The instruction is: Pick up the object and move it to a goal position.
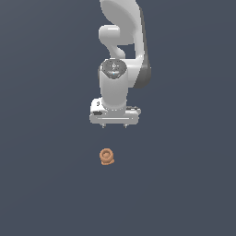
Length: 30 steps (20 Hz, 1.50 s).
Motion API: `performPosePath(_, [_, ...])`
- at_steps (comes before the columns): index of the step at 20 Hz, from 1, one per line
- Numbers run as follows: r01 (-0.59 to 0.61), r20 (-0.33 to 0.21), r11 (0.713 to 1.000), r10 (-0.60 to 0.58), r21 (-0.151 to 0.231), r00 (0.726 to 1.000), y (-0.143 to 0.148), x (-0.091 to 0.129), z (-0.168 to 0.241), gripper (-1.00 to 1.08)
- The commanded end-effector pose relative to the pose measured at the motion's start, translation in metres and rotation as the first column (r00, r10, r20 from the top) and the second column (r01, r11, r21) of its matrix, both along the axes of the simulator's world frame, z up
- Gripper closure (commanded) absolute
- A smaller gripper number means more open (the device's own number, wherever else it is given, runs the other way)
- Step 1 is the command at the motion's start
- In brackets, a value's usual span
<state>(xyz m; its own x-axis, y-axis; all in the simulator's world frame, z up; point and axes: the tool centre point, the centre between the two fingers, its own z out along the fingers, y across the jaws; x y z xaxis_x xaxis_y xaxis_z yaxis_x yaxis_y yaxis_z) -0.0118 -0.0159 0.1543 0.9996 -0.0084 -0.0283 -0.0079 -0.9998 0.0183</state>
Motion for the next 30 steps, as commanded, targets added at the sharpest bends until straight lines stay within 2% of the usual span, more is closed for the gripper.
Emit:
performPosePath(1, [0.0, 0.0, 1.0, 0.0, 0.0, 1.0, 0.0, 0.0, 0.0, -0.92])
performPosePath(9, [-0.03, -0.007, 0.999, 0.03, -0.02, 1.0, -0.004, -0.002, 0.005, -0.92])
performPosePath(17, [-0.041, -0.006, 0.999, 0.041, -0.019, 0.999, -0.005, 0.003, 0.002, -0.92])
performPosePath(23, [-0.084, -0.003, 0.996, 0.084, -0.015, 0.996, -0.01, 0.02, -0.006, -0.92])
performPosePath(30, [-0.168, 0.007, 0.986, 0.168, -0.004, 0.986, -0.02, 0.054, -0.027, -0.92])
